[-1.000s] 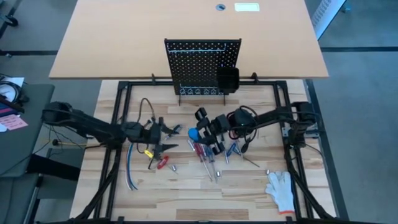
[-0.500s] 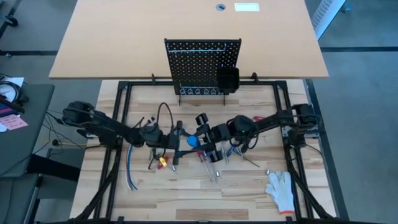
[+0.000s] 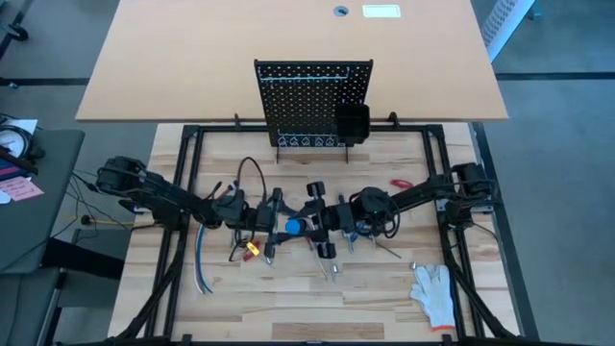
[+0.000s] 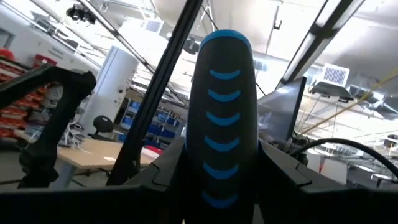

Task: Hang tools onto peg board
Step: Hang the blue screwdriver on the pegboard

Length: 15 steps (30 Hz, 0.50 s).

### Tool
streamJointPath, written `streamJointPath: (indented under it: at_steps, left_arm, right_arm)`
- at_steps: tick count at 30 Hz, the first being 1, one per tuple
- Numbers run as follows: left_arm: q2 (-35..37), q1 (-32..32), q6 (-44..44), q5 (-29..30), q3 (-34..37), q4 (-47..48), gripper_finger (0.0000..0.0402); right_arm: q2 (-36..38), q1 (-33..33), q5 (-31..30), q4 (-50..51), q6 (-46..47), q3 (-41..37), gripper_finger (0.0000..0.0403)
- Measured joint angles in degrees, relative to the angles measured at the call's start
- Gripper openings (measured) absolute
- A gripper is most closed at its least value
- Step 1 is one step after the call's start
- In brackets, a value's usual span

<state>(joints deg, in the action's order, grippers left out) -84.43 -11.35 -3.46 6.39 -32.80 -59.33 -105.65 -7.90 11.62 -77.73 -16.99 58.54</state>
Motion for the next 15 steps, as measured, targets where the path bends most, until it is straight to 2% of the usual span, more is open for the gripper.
streamJointPath:
  at_steps: [8, 15]
  left_arm:
    - [0.0, 1.0, 3.8, 0.0, 0.0, -1.1, 0.0106]
    - [0.0, 1.1, 0.0, -1.1, 0.0, 0.3, 0.0045]
  right_arm:
    - [0.0, -0.5, -0.2, 0.2, -2.6, 0.0, 0.0143]
    - [0.0, -1.0, -0.6, 0.4, -2.4, 0.0, 0.0143]
